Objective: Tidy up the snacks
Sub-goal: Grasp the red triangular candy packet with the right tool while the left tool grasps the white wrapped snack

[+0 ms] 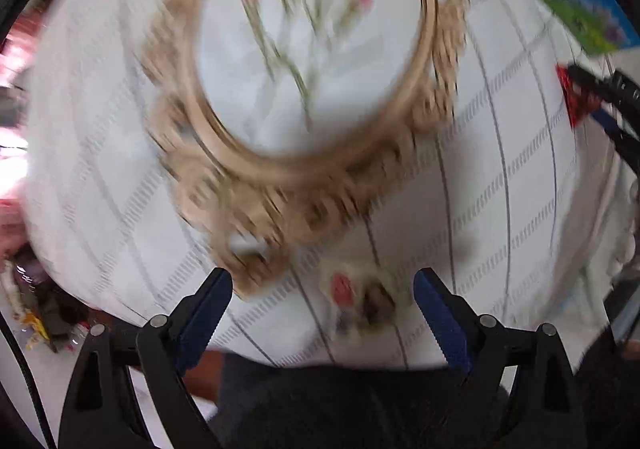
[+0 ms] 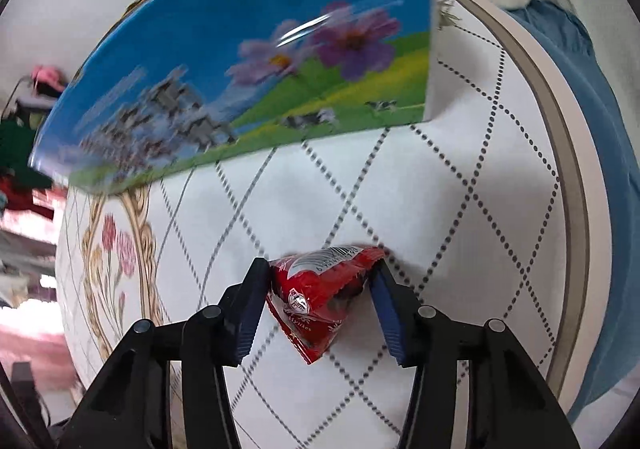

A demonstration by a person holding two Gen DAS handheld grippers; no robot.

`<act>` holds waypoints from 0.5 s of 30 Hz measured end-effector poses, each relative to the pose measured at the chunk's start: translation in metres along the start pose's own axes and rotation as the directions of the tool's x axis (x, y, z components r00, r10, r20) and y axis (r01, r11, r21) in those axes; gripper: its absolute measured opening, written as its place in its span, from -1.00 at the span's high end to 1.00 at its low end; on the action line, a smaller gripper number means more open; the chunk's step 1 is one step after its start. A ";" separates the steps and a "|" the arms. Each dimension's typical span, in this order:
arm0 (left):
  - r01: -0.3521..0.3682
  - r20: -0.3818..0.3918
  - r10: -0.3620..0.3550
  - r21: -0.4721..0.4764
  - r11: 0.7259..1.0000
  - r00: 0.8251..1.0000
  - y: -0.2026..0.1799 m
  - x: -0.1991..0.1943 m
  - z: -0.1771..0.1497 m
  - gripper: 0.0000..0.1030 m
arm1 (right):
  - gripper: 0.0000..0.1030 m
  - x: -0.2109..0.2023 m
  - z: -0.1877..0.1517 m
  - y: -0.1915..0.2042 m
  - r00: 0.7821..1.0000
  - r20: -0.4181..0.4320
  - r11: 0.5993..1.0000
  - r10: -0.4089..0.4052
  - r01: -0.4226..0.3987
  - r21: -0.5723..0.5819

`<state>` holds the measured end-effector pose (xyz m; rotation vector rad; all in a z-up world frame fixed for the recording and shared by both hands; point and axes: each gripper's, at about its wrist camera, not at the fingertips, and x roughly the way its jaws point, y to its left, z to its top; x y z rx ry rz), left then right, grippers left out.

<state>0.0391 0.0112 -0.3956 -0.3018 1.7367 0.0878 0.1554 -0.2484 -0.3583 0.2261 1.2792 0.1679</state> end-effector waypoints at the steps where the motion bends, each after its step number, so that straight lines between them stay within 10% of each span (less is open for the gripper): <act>1: 0.027 -0.034 -0.027 0.003 1.000 0.999 0.000 0.009 -0.002 -0.80 | -0.04 -0.001 -0.005 0.002 1.000 -0.004 1.000 -0.002 0.002 -0.017; 6: 0.048 -0.099 -0.044 0.035 0.998 0.994 -0.010 0.047 -0.003 -0.67 | -0.04 -0.005 -0.030 0.010 0.999 -0.033 0.998 0.002 -0.004 -0.059; 10: 0.057 -0.104 -0.051 0.060 0.997 0.993 -0.021 0.054 0.001 0.21 | -0.03 -0.004 -0.048 0.012 0.998 -0.064 0.997 -0.011 0.006 -0.083; 15: 0.036 -0.041 -0.032 0.113 0.993 0.999 -0.038 0.039 0.015 0.30 | -0.03 -0.007 -0.065 0.017 0.997 -0.080 0.994 -0.013 0.005 -0.105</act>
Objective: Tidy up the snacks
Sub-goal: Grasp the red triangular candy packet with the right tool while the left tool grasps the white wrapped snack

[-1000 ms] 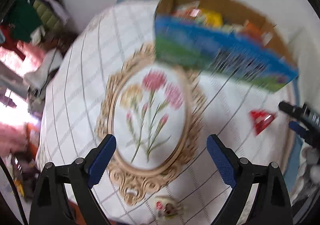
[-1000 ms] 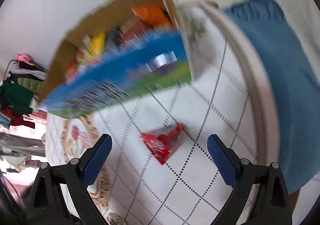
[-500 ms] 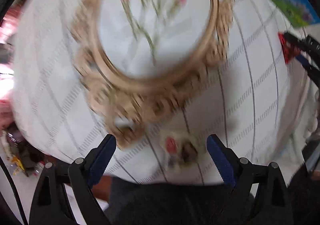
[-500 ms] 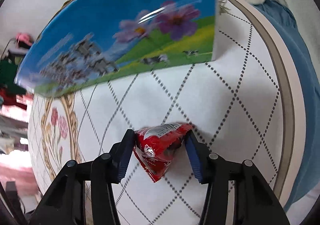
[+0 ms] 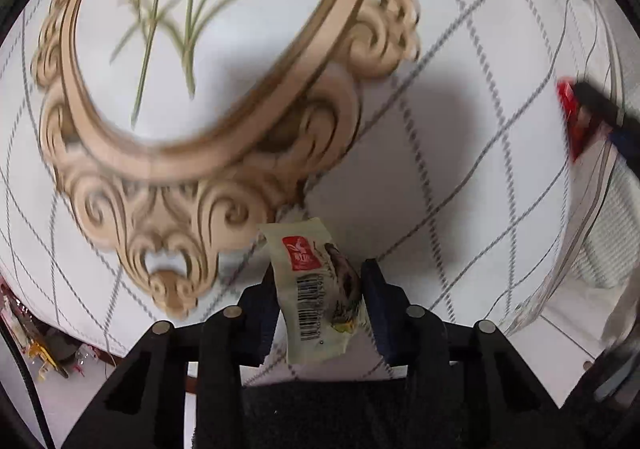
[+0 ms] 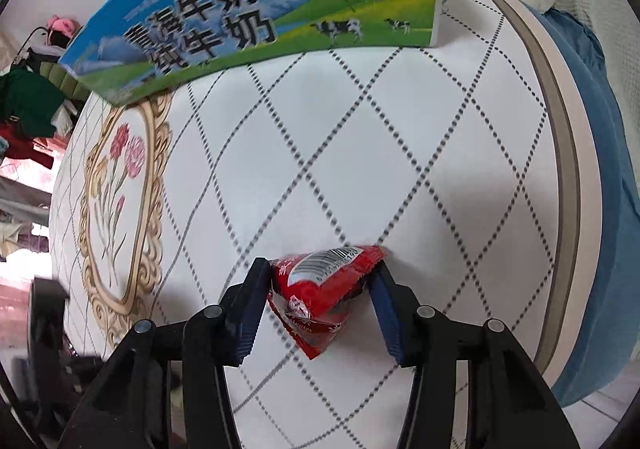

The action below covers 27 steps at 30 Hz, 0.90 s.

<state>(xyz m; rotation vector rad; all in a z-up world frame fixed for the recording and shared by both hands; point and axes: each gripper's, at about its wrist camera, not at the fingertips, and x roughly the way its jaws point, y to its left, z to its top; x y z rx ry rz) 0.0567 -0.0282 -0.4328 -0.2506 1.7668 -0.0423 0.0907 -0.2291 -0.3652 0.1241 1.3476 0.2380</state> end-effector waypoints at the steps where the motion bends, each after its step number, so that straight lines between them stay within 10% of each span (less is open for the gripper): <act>1: 0.011 0.011 -0.011 -0.006 1.000 1.000 -0.001 -0.003 0.006 0.30 | -0.03 0.000 -0.005 0.004 1.000 -0.010 1.000 0.005 -0.005 -0.009; 8: 0.029 0.146 -0.028 -0.006 1.000 0.989 -0.014 -0.036 0.049 0.30 | -0.02 0.004 -0.037 0.024 0.997 -0.077 0.998 0.032 -0.036 -0.055; 18: 0.098 0.073 -0.096 -0.024 0.995 0.993 -0.011 -0.013 0.081 -0.04 | -0.04 0.022 -0.053 0.032 0.994 -0.110 0.998 0.006 -0.012 -0.060; 27: 0.131 0.021 -0.130 -0.020 0.991 0.991 -0.029 0.018 0.038 -0.15 | -0.04 0.029 -0.056 0.034 0.994 -0.112 0.999 -0.005 0.000 -0.044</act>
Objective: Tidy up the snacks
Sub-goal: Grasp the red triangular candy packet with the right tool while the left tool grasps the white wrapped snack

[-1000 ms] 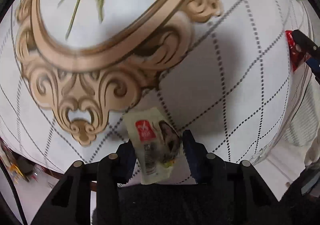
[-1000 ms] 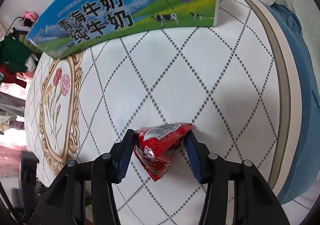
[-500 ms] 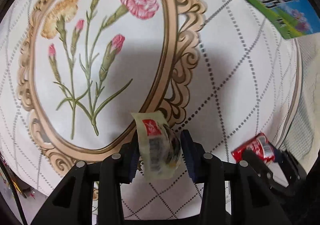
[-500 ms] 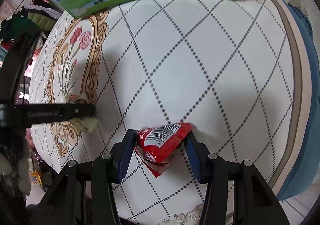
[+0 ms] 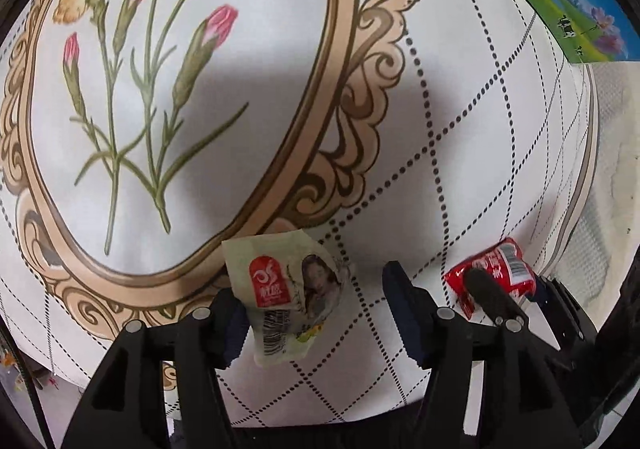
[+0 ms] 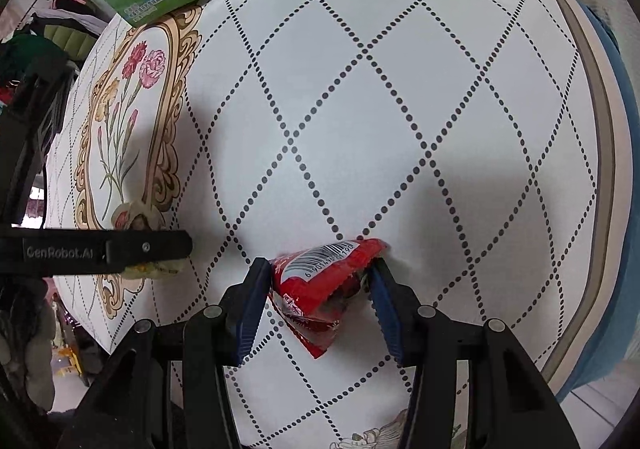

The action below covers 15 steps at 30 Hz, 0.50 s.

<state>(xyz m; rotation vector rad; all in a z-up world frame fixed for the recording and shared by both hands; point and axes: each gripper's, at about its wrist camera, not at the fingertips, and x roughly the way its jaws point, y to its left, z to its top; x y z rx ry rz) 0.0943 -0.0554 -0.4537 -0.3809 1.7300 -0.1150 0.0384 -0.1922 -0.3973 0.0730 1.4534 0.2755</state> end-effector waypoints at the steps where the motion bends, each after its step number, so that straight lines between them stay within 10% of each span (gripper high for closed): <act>1: -0.002 -0.005 0.002 0.003 1.000 1.000 0.004 0.001 -0.004 -0.15 | -0.04 0.000 0.000 0.000 1.000 -0.001 1.000 -0.001 0.001 0.001; 15: -0.073 0.046 0.071 0.031 0.997 0.996 0.026 -0.011 -0.014 0.21 | 0.01 0.000 -0.001 0.002 1.000 0.015 0.999 -0.021 0.022 -0.025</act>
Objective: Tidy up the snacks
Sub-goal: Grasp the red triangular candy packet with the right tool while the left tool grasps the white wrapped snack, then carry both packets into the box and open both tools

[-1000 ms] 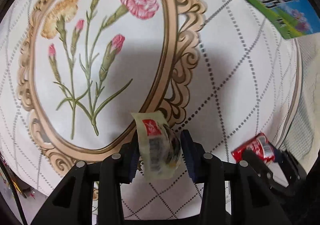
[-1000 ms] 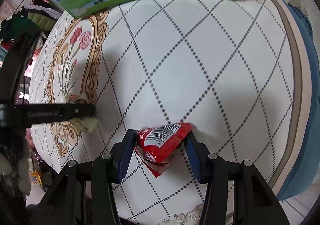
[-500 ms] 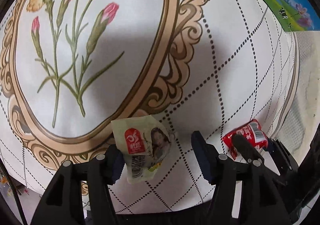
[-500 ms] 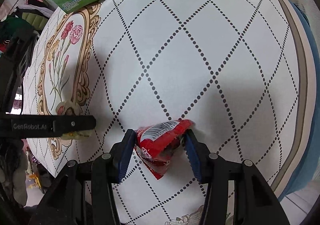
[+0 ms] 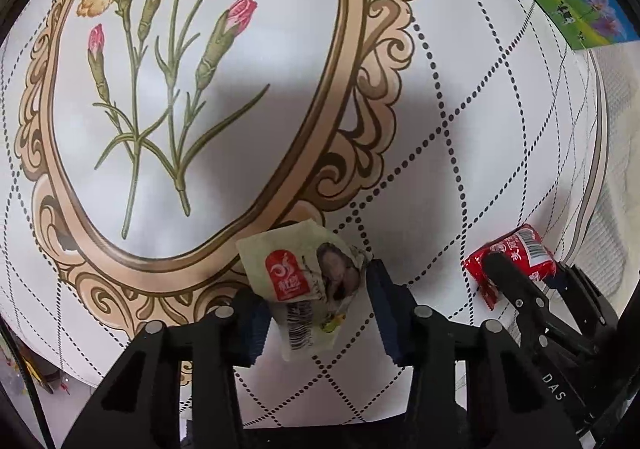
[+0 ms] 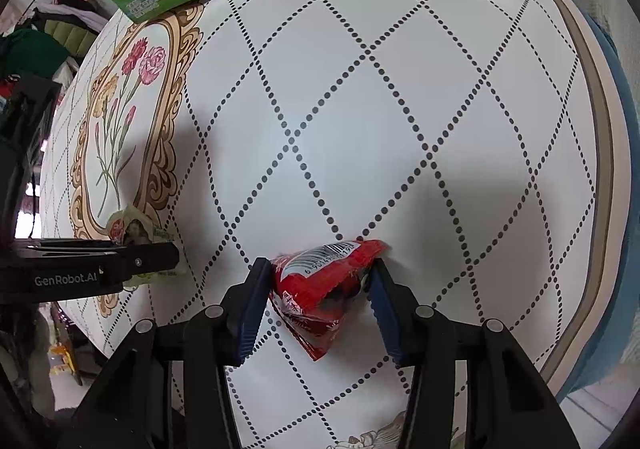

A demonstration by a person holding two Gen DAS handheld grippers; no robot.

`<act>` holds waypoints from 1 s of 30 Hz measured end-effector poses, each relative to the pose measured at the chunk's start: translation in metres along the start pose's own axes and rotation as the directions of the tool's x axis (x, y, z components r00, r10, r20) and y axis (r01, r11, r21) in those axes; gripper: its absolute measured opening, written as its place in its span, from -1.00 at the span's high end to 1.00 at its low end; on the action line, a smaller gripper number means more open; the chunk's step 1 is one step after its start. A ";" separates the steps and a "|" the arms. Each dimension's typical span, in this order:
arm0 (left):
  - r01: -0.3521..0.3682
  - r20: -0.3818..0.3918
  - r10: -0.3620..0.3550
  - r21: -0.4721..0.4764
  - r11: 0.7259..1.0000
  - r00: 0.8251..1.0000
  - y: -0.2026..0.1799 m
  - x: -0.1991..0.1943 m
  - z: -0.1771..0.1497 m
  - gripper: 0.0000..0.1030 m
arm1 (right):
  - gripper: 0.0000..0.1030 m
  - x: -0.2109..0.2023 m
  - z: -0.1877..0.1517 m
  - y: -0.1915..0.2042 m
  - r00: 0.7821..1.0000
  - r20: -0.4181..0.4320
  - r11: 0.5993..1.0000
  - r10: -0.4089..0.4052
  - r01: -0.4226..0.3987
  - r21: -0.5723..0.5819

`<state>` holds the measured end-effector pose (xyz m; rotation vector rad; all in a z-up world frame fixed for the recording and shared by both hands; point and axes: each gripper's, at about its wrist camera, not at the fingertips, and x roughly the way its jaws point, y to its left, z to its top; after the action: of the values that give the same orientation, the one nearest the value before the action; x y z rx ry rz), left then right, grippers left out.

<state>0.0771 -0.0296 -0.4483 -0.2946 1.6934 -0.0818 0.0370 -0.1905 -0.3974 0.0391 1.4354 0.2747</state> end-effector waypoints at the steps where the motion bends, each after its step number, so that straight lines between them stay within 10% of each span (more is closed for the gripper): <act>1: -0.004 0.004 0.004 0.004 1.000 1.000 0.000 -0.005 0.000 0.23 | 0.02 -0.001 0.000 0.000 1.000 0.004 1.000 0.002 -0.002 -0.001; 20: 0.067 0.089 -0.073 0.072 0.995 0.993 -0.025 -0.064 -0.011 0.32 | 0.11 -0.041 0.018 0.010 0.995 0.070 0.998 0.070 -0.069 -0.013; 30: 0.175 0.209 -0.205 0.150 0.973 0.956 -0.049 -0.164 0.030 0.32 | 0.11 -0.130 0.072 -0.012 0.961 0.245 0.991 0.127 -0.135 0.017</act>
<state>0.1328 -0.0336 -0.2835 -0.3554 1.4257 -0.2909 0.0951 -0.2194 -0.2634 0.1905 1.1942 0.3425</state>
